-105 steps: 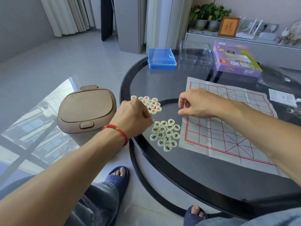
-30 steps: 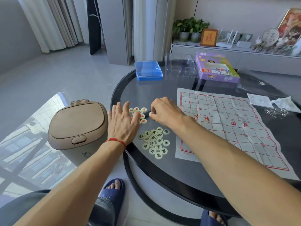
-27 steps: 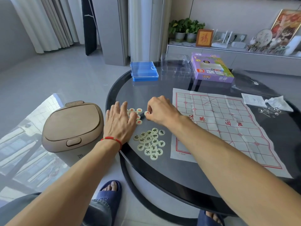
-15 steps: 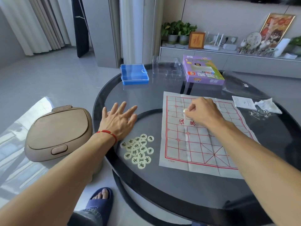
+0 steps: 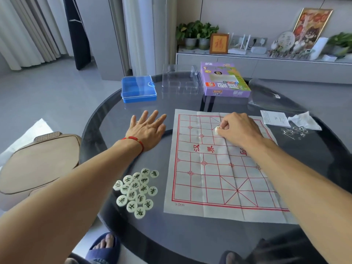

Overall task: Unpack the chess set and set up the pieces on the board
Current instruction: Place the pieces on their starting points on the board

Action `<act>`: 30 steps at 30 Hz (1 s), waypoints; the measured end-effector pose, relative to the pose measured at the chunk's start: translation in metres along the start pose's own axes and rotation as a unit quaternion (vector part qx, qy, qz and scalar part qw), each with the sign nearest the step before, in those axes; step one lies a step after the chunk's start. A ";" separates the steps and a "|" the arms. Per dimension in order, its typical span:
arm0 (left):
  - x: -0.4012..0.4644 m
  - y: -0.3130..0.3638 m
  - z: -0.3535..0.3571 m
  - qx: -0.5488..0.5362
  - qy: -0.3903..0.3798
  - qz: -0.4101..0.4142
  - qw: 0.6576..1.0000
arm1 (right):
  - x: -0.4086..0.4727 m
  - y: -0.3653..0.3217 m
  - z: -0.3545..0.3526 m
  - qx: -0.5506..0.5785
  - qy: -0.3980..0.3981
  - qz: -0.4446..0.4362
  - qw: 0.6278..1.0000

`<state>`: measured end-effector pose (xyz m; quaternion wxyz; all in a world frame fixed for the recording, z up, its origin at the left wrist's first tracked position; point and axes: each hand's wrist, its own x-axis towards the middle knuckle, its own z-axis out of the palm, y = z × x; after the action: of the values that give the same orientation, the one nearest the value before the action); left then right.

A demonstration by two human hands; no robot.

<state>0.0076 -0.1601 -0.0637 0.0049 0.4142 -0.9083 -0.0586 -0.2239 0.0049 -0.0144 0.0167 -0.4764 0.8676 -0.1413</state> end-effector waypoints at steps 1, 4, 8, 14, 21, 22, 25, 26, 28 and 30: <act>0.006 0.006 0.001 0.000 -0.002 0.004 1.000 | 0.000 0.002 0.000 0.015 -0.009 -0.001 1.000; 0.016 0.022 0.002 -0.019 -0.009 0.012 1.000 | -0.001 0.008 -0.005 0.062 -0.023 -0.002 0.998; 0.014 0.029 -0.008 -0.116 -0.004 0.008 0.993 | -0.003 0.009 -0.014 0.089 0.029 -0.024 0.995; -0.020 -0.005 -0.029 -0.312 0.102 -0.038 0.944 | -0.019 -0.056 -0.005 0.125 -0.042 -0.178 0.975; -0.023 -0.030 -0.007 -0.197 0.127 -0.027 0.972 | 0.016 -0.105 0.030 0.086 -0.050 -0.208 0.973; -0.023 -0.028 -0.006 -0.178 0.130 -0.026 0.975 | 0.021 -0.108 0.032 0.077 -0.066 -0.213 0.972; -0.024 -0.024 -0.003 -0.105 0.129 -0.041 0.985 | 0.034 -0.114 0.038 0.049 -0.108 -0.233 0.965; -0.023 -0.024 -0.002 -0.083 0.129 -0.051 0.987 | 0.038 -0.116 0.039 0.042 -0.115 -0.239 0.963; -0.024 -0.023 -0.003 -0.048 0.124 -0.078 0.988 | 0.043 -0.118 0.037 0.033 -0.121 -0.247 0.961; -0.025 -0.022 -0.005 -0.038 0.115 -0.105 0.987 | 0.047 -0.120 0.034 0.025 -0.124 -0.254 0.959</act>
<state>0.0405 -0.1564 -0.0599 0.1186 0.5104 -0.8505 -0.0452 -0.1448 -0.1026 -0.0108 0.0993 -0.6946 0.7050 -0.1026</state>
